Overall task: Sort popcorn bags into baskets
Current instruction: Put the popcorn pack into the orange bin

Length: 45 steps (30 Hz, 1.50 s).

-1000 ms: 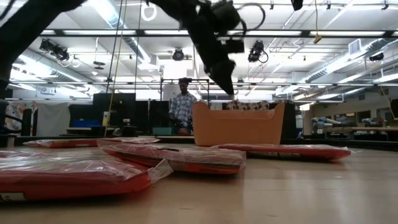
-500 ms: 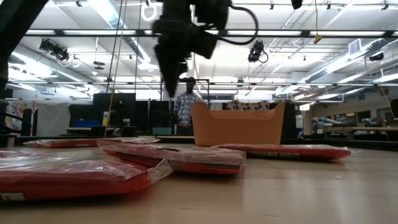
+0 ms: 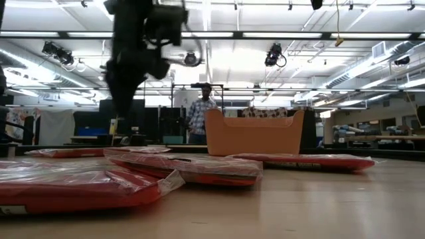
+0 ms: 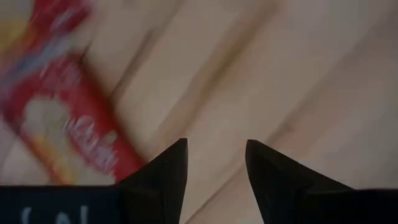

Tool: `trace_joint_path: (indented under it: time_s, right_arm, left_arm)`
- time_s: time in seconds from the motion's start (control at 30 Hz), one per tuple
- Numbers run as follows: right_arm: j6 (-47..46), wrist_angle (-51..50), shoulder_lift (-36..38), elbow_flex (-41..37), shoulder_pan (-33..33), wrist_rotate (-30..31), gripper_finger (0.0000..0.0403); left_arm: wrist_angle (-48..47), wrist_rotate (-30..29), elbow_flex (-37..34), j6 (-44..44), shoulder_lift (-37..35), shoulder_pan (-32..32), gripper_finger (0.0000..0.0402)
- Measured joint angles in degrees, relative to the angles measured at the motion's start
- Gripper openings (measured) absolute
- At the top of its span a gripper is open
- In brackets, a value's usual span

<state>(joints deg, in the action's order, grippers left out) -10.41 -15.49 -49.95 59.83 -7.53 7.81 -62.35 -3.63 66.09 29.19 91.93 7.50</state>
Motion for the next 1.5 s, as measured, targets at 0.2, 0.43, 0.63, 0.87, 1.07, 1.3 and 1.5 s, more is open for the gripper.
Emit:
trace_joint_path:
  time_s: [0.2, 0.43, 0.63, 0.87, 1.07, 1.3, 1.5]
  right_arm:
    - [0.06, 0.62, 0.0, 0.0, -0.2, 0.0, 0.0029]
    - [-0.39, 0.68, -0.02, 0.0, -0.2, 0.0, 0.0029]
    - [-1.4, 0.23, -0.02, 0.0, -0.11, 0.0, 0.0029]
    - [-1.42, 0.26, -0.11, 0.0, -0.11, 0.02, 0.0029]
    - [-1.42, 0.39, -0.61, -0.02, -0.11, 1.36, 0.0029]
    - [-1.36, 0.37, -0.63, -0.02, -0.11, 1.39, 0.0029]
    - [-0.35, 0.42, -0.66, -0.02, -0.15, 1.46, 0.0029]
  left_arm:
    - [2.75, -0.48, -9.49, 6.94, -2.93, 3.03, 0.0169]
    - [6.35, -3.25, -14.7, 8.05, -3.67, 7.68, 0.0185]
    - [7.83, -6.75, -15.0, 4.77, -3.66, 11.4, 0.0186]
    - [10.24, -4.61, -15.23, 0.54, -3.44, 14.22, 0.0186]
    - [13.34, -1.23, -21.06, 1.97, -3.42, 14.03, 0.0186]
    - [12.51, -3.48, -23.83, 3.34, -3.47, 12.84, 0.0166]
    - [12.39, -4.69, -23.87, 2.68, -3.47, 10.93, 0.0065]
